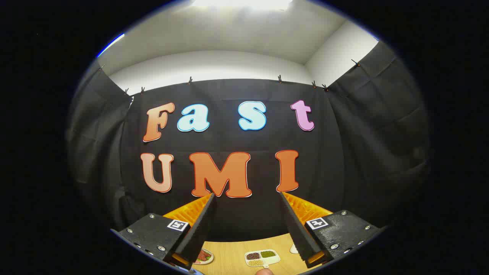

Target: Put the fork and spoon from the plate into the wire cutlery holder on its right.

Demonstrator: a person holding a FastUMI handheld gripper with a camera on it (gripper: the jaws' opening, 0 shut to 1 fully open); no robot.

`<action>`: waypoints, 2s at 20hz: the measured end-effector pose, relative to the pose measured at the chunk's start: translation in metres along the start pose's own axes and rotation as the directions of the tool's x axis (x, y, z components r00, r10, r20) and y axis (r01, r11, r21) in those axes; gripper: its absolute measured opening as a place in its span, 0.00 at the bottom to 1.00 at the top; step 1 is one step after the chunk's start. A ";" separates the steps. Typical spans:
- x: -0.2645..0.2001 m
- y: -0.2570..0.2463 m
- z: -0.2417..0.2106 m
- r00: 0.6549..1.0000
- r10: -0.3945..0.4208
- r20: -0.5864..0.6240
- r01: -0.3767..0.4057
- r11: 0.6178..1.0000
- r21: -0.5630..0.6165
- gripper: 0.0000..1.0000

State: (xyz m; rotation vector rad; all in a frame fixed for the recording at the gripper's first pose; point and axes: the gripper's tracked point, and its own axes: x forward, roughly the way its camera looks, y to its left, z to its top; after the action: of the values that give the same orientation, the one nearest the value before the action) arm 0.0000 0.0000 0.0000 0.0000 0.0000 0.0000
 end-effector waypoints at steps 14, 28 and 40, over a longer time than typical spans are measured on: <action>0.001 0.006 -0.016 0.999 -0.002 -0.047 0.002 1.000 0.004 0.96; -0.023 0.069 -0.138 0.931 0.088 -0.353 -0.069 0.995 0.066 0.97; -0.123 0.166 -0.319 0.622 0.205 -0.756 -0.208 0.974 0.093 0.92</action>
State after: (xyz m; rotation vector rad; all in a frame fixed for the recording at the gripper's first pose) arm -0.1233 0.1661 -0.3189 -0.0033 0.8674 0.2371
